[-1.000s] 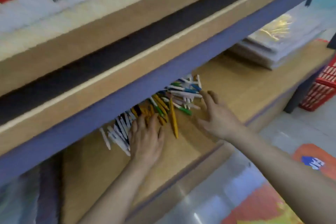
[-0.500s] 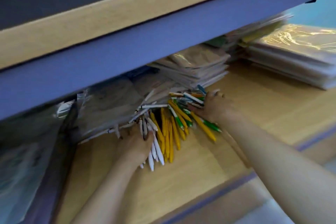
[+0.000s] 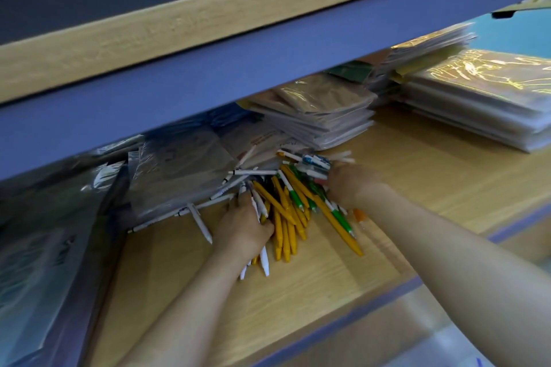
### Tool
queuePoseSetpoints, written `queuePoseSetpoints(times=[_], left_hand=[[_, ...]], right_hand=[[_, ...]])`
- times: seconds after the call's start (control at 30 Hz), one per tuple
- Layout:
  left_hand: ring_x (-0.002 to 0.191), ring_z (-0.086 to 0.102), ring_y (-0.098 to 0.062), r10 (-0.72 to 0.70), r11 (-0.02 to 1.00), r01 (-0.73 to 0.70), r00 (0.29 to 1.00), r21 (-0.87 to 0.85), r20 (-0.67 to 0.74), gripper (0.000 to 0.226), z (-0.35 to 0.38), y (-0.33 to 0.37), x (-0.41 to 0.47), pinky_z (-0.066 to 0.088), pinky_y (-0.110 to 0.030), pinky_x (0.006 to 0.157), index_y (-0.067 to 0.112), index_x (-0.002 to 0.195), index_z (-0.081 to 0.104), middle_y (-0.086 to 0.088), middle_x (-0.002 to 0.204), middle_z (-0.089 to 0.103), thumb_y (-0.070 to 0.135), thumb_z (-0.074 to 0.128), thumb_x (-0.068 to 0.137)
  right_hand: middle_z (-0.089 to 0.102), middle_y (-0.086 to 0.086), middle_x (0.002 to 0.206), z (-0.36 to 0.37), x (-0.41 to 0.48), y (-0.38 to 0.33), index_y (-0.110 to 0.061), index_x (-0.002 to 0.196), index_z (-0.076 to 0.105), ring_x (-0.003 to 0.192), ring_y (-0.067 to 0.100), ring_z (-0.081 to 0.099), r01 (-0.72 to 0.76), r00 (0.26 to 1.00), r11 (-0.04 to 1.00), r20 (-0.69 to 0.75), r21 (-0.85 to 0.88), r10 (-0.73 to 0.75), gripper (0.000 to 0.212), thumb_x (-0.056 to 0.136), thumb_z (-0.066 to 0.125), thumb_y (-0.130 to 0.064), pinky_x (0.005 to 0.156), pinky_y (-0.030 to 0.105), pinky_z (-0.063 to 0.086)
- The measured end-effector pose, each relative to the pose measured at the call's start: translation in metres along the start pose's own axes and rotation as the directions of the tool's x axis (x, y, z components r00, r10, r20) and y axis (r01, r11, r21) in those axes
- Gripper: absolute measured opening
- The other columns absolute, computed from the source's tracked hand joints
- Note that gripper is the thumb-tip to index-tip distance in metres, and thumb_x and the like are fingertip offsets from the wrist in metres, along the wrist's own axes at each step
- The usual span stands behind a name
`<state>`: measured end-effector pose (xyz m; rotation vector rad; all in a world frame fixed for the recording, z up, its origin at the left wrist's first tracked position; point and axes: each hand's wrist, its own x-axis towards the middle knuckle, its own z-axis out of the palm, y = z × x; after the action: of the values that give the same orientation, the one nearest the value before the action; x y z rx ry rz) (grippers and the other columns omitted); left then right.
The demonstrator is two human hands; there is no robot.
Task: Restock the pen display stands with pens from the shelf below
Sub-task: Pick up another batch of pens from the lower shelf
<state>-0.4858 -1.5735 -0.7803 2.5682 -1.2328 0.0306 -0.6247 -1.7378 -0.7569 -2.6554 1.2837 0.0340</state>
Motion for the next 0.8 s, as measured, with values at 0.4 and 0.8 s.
queuePoseSetpoints(times=[0.4,0.8], left_hand=[[0.107,0.059,-0.030,0.039,0.982,-0.014,0.990,0.187,-0.132,0.058,-0.003,-0.003,-0.008,0.049,-0.034,0.081,0.014,0.145,0.030,-0.012,0.120,0.062,0.030,0.053,0.094],[0.084,0.062,-0.036,-0.100,0.964,0.068,0.989,-0.258,-0.112,0.049,-0.036,-0.018,-0.005,0.052,-0.044,0.074,0.022,0.147,0.024,-0.020,0.108,0.063,0.027,0.041,0.101]], right_hand=[[0.056,-0.001,0.082,-0.003,-0.017,0.036,-0.012,0.123,0.051,0.070,0.015,0.054,0.042,0.940,0.799,-0.295,0.599,0.172,0.029,0.096,0.057,-0.022,0.057,0.028,0.041],[0.059,0.008,0.062,0.022,-0.035,0.012,-0.007,0.096,0.053,0.053,0.015,0.059,-0.155,0.974,-0.768,0.227,0.622,-0.013,0.010,0.099,0.052,-0.017,0.046,0.025,0.054]])
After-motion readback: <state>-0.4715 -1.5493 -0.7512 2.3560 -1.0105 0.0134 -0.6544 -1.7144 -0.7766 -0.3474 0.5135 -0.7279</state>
